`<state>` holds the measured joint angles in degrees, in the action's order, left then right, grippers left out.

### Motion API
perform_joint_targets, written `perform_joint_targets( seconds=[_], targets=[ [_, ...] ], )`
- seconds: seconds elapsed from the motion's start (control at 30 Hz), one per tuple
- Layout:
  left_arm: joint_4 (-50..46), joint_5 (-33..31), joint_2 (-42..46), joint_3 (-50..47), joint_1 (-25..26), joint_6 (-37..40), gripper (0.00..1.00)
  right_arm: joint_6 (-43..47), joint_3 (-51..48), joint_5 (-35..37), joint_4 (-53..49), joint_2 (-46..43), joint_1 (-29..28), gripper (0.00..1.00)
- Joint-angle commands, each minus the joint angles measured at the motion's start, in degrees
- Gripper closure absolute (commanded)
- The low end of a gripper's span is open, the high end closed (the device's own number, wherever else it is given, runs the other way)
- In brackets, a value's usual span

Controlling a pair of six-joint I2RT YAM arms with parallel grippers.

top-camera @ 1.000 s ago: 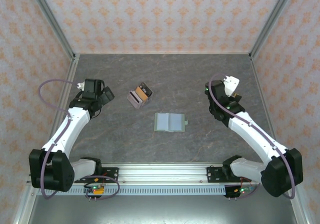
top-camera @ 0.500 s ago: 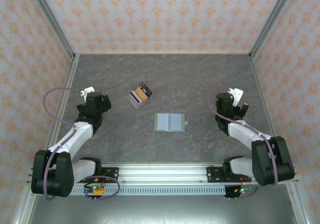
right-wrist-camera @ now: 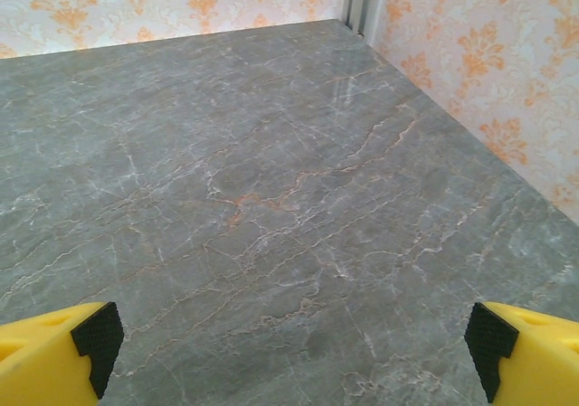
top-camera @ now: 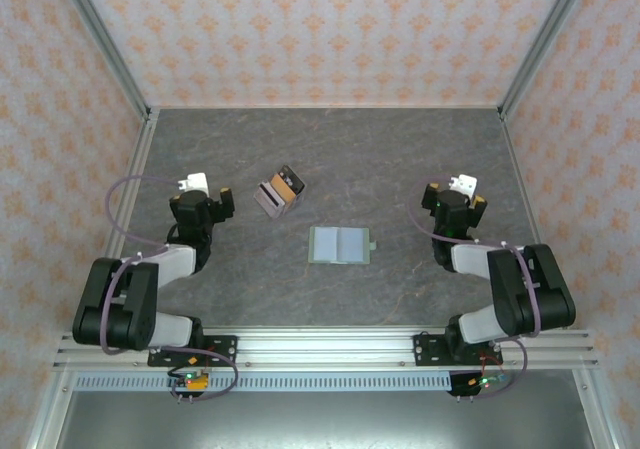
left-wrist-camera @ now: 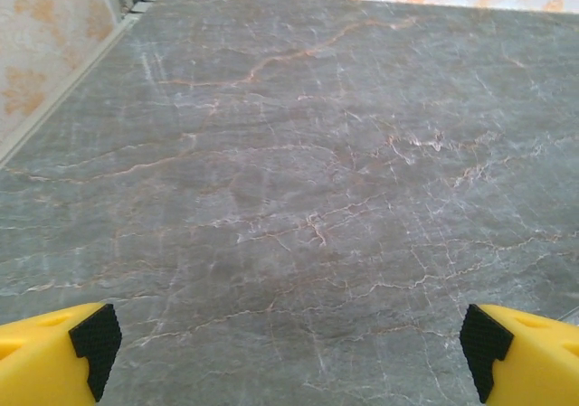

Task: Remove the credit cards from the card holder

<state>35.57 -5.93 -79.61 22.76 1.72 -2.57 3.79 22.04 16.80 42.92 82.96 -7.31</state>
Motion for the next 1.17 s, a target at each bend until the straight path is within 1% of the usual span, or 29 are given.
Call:
perform_joint_targets(
  seconds=[0.0, 0.03, 0.13, 0.2, 0.27, 0.37, 0.47, 0.87, 0.97, 1.13],
  targets=[
    [7.8, 1.2, -2.9, -0.1, -0.5, 1.6, 0.01, 0.5, -1.0, -3.7, 4.8, 0.9, 0.8, 0.0],
    [8.1, 1.2, -3.8, 0.1, -0.5, 1.5, 0.01, 0.3, -1.1, -4.6, 5.0, 1.1, 1.2, 0.0],
    [8.8, 0.1, -5.6, 0.4, -0.6, 1.2, 0.0, 0.6, -1.9, -4.6, 10.1, 4.7, 1.3, 0.0],
    [8.7, -0.3, -5.5, 0.4, -0.5, 1.0, 0.0, 0.0, -0.8, -4.5, 6.4, 3.8, 1.4, 0.01],
    [8.4, -0.6, -5.6, 0.6, -0.4, 1.0, 0.0, -0.9, 0.1, -2.3, 5.5, 4.5, 1.5, 0.0],
    [7.8, -4.8, -5.8, 1.1, 1.4, 1.7, 0.0, -2.9, 1.0, -1.9, 3.5, 4.3, 2.8, 0.0],
    [8.0, -5.9, -5.8, 1.1, 2.1, 2.1, 0.0, -3.0, 0.9, -1.9, 3.7, 4.4, 2.8, 0.01],
    [7.5, -5.2, -5.9, 1.4, 2.0, 2.2, 0.0, -3.0, 1.0, -1.9, 3.6, 4.3, 2.8, 0.0],
    [6.8, -2.5, -6.2, 1.8, 1.5, 2.6, 0.0, -3.0, 1.0, -1.9, 3.6, 4.4, 2.9, 0.0],
    [7.2, -2.5, -6.2, 1.6, 1.4, 2.6, 0.0, -2.9, 0.9, -1.9, 3.7, 4.3, 2.8, 0.01]
  ],
)
